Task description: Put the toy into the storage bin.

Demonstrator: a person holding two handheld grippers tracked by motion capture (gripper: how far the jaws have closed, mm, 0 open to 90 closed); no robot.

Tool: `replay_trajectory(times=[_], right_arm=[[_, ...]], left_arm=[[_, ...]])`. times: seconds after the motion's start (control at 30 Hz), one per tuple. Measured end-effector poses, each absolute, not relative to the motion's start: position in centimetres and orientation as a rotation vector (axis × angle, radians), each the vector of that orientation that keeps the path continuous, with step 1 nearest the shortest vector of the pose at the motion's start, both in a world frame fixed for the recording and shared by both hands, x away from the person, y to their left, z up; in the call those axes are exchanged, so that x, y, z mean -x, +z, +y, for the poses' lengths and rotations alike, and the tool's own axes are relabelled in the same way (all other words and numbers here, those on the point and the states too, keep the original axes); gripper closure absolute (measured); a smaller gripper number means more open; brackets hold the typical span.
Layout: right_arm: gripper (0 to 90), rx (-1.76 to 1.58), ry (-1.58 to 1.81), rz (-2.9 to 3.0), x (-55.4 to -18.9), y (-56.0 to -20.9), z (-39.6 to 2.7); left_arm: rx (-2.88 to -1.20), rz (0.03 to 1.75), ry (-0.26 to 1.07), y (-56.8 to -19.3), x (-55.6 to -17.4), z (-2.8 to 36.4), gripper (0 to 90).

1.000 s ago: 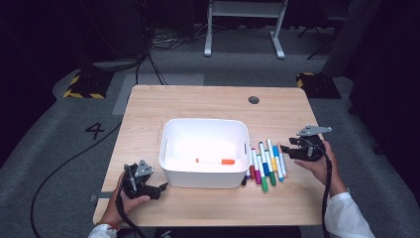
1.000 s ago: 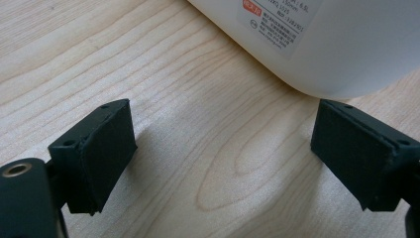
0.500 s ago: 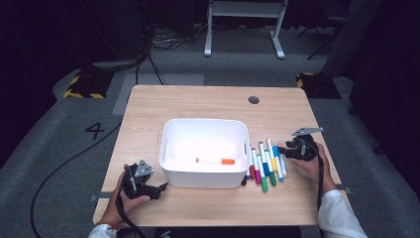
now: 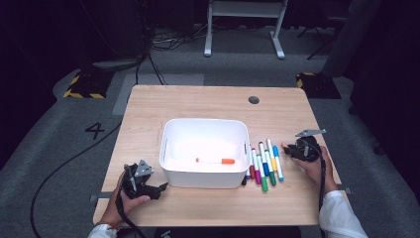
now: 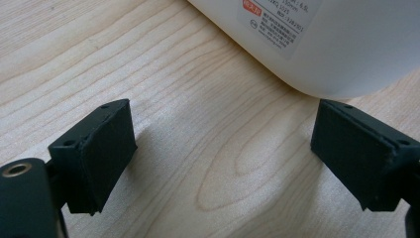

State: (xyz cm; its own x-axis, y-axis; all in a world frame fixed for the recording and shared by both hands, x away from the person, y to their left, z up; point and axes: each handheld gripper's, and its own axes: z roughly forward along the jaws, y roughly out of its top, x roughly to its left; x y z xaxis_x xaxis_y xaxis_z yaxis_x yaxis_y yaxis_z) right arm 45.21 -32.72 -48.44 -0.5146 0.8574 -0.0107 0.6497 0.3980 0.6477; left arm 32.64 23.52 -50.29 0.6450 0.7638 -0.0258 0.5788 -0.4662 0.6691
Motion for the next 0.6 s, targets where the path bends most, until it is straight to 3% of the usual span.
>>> replay_trajectory(times=[0.3,0.6], right_arm=[[74.9,-1.288,0.919,2.283,-44.8,-47.9,-33.6],[75.0,-1.18,1.088,2.251,-43.4,-44.3,-34.0]], left_arm=[[-2.211,1.034,0.357,-50.3,-32.7,23.5,10.2],[-2.211,1.036,0.362,-50.3,-32.7,23.5,10.2]])
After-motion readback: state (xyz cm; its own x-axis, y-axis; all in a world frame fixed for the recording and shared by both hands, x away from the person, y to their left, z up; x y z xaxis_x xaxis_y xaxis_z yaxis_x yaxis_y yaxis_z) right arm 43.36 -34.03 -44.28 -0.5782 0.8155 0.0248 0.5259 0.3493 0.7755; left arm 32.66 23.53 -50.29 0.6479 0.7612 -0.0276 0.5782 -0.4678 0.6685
